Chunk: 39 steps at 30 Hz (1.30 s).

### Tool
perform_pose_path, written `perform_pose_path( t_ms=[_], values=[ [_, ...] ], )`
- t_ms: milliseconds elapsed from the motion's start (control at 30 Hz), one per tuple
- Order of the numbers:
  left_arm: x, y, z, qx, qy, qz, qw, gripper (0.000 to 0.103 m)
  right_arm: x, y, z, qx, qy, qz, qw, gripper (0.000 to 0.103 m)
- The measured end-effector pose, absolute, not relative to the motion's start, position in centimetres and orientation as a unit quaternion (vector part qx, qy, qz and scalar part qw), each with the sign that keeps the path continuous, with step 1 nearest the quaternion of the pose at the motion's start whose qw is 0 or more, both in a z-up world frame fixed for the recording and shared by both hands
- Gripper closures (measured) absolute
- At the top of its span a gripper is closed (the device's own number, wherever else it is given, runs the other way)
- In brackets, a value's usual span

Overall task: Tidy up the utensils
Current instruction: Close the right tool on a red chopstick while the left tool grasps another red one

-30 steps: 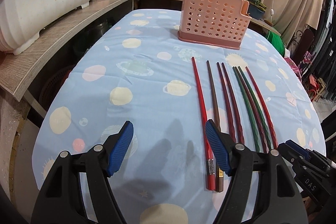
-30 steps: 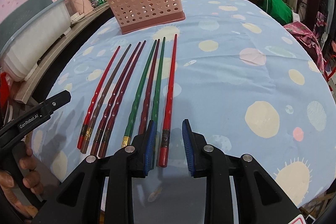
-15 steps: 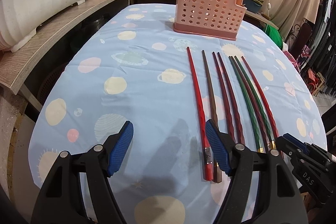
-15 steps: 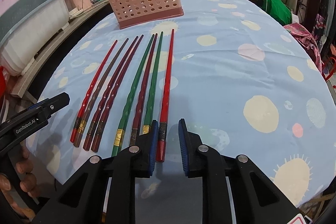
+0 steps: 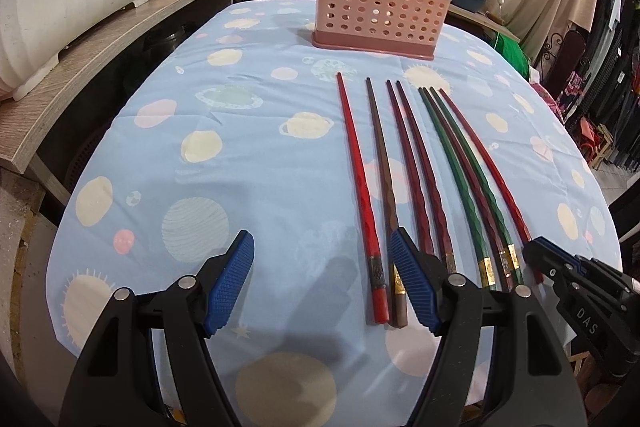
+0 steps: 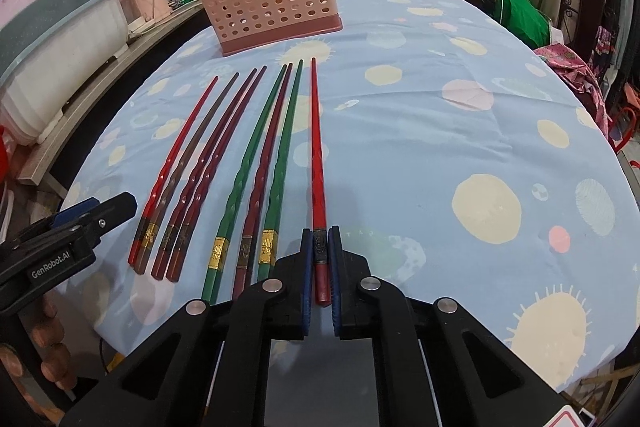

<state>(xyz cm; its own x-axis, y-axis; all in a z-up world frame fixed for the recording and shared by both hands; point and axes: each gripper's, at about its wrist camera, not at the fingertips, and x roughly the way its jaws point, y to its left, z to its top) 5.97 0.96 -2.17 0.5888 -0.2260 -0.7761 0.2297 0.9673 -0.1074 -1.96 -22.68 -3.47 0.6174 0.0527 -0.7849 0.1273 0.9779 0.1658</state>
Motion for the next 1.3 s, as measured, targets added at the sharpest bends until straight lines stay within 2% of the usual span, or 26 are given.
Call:
perform_pose_path(
  t_ms=[667, 867, 1000, 1067, 1300],
  values=[
    [5.6, 0.1, -3.7, 0.042, 0.438, -0.108, 0.891, 0.038, -2.0, -22.7, -3.5, 0.105, 0.435, -0.02, 0.894, 0.096],
    [5.5, 0.3, -3.6, 0.043, 0.433, -0.107, 0.894, 0.056, -2.0, -22.7, -3.5, 0.105, 0.435, -0.02, 0.894, 0.096],
    [5.4, 0.3, -3.4, 0.04, 0.432, -0.113, 0.894, 0.076, -2.0, -22.7, -3.5, 0.104, 0.435, -0.021, 0.894, 0.096],
    [5.4, 0.3, -3.4, 0.039, 0.432, -0.119, 0.893, 0.092, -2.0, -22.7, -3.5, 0.104, 0.435, -0.02, 0.894, 0.096],
    [5.7, 0.6, -3.2, 0.023, 0.441, -0.127, 0.888, 0.096, -2.1, -22.9, -3.4, 0.111, 0.436, -0.017, 0.893, 0.096]
  ],
)
